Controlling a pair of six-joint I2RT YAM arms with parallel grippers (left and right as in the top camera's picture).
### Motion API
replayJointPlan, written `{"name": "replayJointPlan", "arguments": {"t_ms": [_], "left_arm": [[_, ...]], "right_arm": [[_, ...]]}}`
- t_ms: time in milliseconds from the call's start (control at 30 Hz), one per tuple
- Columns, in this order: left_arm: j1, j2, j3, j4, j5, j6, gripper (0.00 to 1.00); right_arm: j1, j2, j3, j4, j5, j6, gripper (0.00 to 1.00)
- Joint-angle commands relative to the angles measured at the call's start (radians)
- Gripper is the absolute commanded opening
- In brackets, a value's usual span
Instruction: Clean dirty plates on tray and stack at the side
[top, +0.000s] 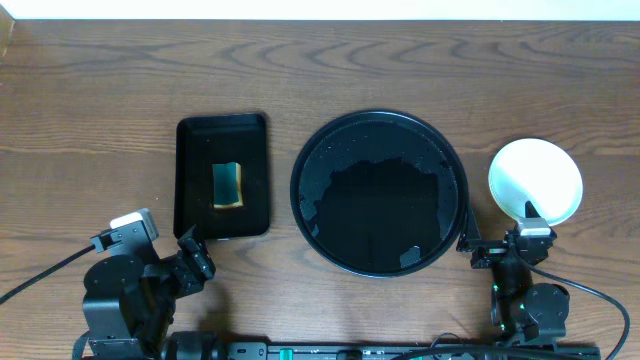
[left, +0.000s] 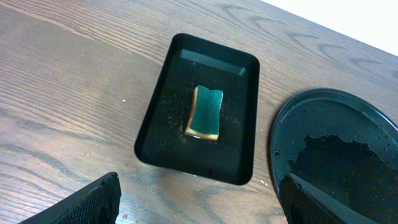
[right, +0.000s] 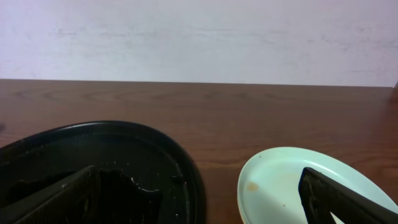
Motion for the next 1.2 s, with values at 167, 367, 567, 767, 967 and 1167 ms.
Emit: {"name": "replayJointPlan", "arguments": {"t_ms": [167,367,567,767,967,1167], "left_arm": [[-0.001,-0.002,-0.003,0.002,-0.002,-0.005,0.82],[-0.001,-0.002,-0.003,0.001,-0.002,-0.005,0.82],[-0.001,-0.002,-0.003,0.002,-0.002,-0.005,0.82],[-0.001,-0.003,-0.003,-0.007,-0.037,0.026,0.82],[-0.001,-0.057,-0.055,0.003,-0.062,0.037,0.82],[-0.001,-0.202,-0.268,0.183,-0.060,0.037,0.82]], "right_arm": [[0.008,-0.006,-0.002,-0.004,0.006,-0.015,0.99],[0.008,-0.006,-0.002,-0.004,0.006,-0.015,0.99],[0.008,-0.006,-0.002,-0.004,0.006,-0.015,0.99],[0.008,-0.006,-0.002,-0.004,0.006,-0.015,0.99],[0.008,-0.006,-0.002,-0.004,0.006,-0.015,0.99],[0.008,-0.006,-0.002,-0.004,0.006,-0.015,0.99]]}}
